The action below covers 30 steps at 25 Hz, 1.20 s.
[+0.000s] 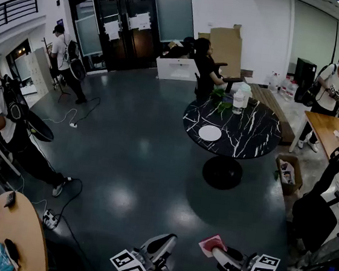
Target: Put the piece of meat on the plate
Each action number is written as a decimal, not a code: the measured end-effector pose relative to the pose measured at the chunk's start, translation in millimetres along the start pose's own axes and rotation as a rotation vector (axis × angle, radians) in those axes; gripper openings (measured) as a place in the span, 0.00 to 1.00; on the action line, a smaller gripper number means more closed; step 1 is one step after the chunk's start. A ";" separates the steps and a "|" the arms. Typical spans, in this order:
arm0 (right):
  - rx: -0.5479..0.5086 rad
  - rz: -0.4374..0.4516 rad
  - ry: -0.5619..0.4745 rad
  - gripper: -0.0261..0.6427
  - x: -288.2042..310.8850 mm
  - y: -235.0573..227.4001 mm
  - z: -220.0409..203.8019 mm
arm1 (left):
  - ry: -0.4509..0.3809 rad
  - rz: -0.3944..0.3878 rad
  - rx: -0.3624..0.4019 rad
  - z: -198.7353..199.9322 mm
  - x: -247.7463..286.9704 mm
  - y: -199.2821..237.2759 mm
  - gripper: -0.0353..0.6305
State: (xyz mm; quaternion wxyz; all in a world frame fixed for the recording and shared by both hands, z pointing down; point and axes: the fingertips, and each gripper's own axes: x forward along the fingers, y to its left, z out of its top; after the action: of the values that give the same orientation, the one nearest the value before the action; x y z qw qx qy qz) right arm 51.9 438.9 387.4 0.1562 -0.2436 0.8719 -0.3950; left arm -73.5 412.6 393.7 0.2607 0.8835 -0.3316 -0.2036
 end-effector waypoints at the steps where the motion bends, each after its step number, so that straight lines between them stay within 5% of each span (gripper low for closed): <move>1: 0.004 -0.001 -0.003 0.17 0.9 -1.7 1.7 | 0.004 0.003 -0.002 -0.1 1.4 1.8 0.07; 14: 0.046 -0.045 -0.019 0.17 39.0 -69.4 51.0 | 0.050 -0.003 -0.046 9.3 70.7 67.8 0.07; 30: -0.011 -0.093 -0.055 0.17 132.6 -145.9 156.4 | 0.064 -0.072 -0.022 76.0 180.0 170.1 0.07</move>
State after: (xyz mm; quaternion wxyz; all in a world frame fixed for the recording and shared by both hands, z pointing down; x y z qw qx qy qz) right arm 58.1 187.3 388.5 0.1605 -0.2953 0.8571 -0.3903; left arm -70.1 153.7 402.0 0.2734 0.8980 -0.2890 -0.1879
